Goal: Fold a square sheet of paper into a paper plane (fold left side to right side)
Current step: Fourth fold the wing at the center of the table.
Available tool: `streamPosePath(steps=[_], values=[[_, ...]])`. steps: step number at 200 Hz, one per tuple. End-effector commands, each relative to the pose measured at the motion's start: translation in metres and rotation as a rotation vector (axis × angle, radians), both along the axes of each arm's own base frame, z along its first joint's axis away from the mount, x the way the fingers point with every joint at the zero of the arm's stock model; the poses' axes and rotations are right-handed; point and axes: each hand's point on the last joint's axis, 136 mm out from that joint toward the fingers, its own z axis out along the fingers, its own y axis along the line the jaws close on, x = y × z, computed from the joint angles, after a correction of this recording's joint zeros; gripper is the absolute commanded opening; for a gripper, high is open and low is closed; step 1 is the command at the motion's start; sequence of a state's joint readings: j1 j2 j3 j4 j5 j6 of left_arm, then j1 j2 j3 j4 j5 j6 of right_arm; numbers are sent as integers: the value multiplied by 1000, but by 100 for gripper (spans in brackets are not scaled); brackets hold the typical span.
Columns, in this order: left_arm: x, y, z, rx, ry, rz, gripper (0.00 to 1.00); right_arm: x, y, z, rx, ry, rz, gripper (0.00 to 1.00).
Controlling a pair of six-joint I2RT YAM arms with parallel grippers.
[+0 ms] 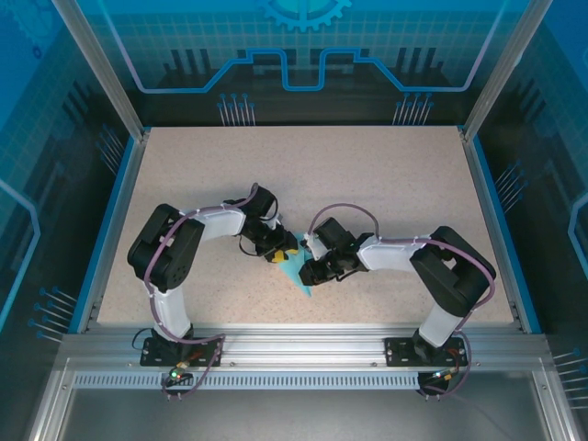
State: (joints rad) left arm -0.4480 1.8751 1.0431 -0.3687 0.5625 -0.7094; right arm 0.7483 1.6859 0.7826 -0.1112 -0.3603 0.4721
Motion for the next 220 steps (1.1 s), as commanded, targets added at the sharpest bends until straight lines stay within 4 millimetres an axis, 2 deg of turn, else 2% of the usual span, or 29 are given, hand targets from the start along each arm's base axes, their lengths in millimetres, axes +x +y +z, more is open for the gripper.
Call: streamPosePath(steps=[1, 40, 71, 102, 152, 220], values=[[-8, 7, -17, 69, 56, 12, 41, 7, 0, 18, 55, -20, -24, 25], [-8, 7, -17, 73, 55, 12, 41, 18, 3, 50, 206, 1, -43, 42], [-7, 7, -16, 71, 51, 12, 41, 34, -7, 52, 224, 17, -104, 45], [-7, 7, -16, 71, 52, 12, 41, 43, 1, 48, 261, 65, -118, 42], [-7, 7, -16, 71, 52, 13, 41, 39, 7, 26, 237, 136, -116, 36], [-7, 8, -16, 76, 53, 12, 41, 35, 1, 15, 181, 144, -117, 15]])
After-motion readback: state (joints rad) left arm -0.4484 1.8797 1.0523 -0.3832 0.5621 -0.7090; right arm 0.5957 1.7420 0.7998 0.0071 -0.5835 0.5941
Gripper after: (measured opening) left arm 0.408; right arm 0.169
